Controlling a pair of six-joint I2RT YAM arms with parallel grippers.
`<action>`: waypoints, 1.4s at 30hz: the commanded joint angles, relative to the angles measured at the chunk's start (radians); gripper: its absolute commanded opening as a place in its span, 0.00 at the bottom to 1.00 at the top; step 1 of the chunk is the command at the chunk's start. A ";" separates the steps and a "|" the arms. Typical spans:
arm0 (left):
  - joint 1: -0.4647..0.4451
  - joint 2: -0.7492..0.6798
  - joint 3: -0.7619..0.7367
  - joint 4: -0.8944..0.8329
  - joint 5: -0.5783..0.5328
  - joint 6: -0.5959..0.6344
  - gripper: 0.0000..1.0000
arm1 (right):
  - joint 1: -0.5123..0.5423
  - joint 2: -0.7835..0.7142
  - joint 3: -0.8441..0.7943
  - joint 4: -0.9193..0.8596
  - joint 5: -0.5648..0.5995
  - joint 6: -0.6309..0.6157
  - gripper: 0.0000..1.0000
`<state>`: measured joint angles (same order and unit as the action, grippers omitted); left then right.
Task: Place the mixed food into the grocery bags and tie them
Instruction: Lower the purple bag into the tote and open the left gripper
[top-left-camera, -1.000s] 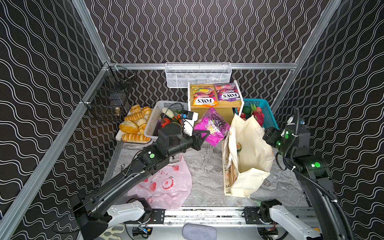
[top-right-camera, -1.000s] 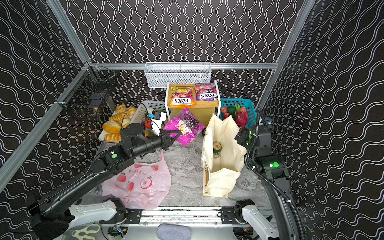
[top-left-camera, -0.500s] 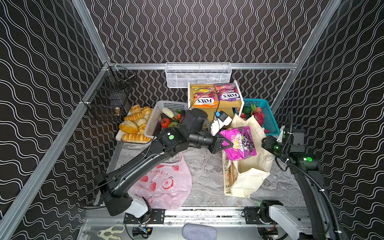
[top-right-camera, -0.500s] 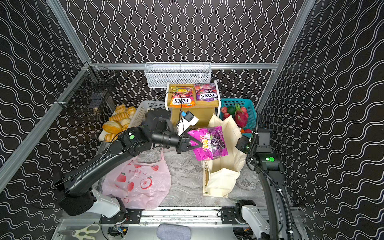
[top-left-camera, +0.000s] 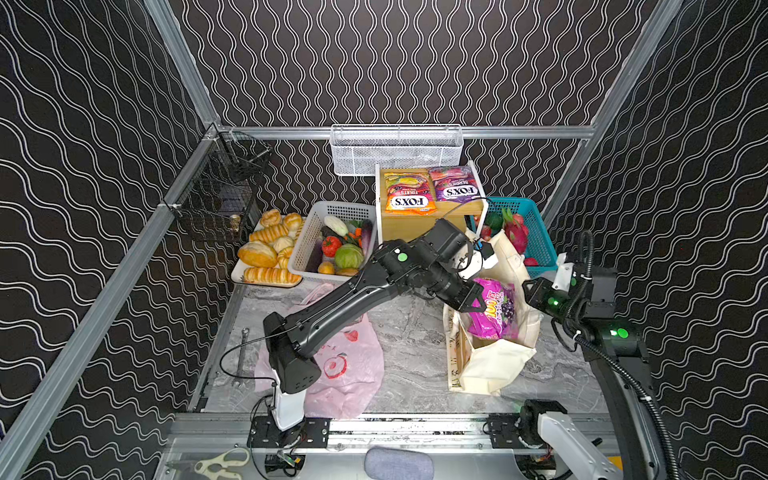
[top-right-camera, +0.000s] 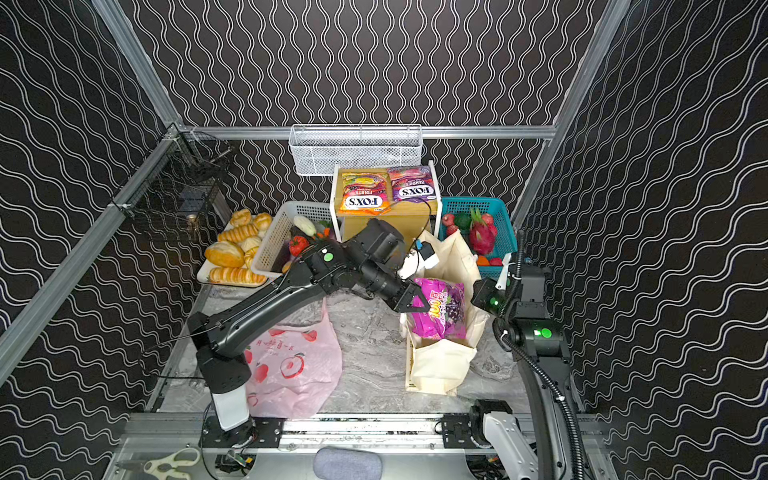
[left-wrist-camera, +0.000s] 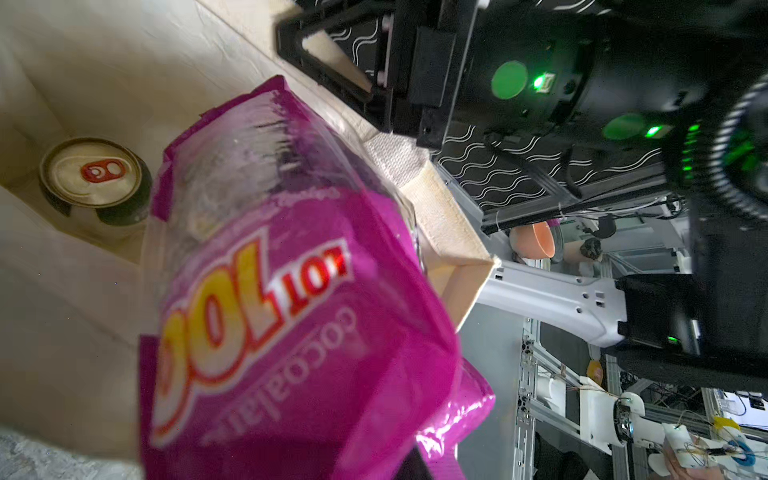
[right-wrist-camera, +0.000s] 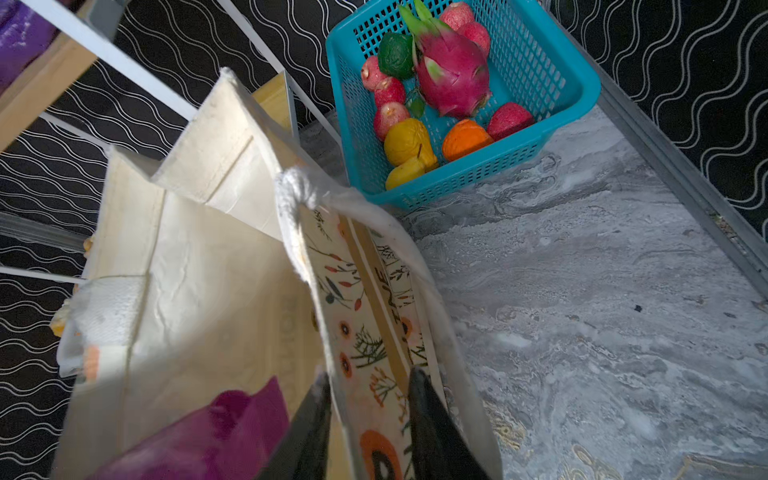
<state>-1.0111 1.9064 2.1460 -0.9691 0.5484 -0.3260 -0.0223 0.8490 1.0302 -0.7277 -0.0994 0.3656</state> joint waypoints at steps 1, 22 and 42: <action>-0.019 0.060 0.083 -0.092 -0.004 0.050 0.00 | -0.001 -0.002 -0.004 0.020 -0.026 -0.011 0.34; -0.098 0.258 0.195 -0.261 -0.063 0.063 0.15 | -0.001 0.015 -0.017 0.050 -0.022 -0.004 0.35; -0.061 -0.184 -0.175 0.226 -0.392 0.102 0.56 | -0.001 0.006 0.053 0.039 0.010 0.003 0.54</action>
<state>-1.0950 1.7779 2.0262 -0.9043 0.2882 -0.2523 -0.0223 0.8623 1.0496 -0.6930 -0.1001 0.3592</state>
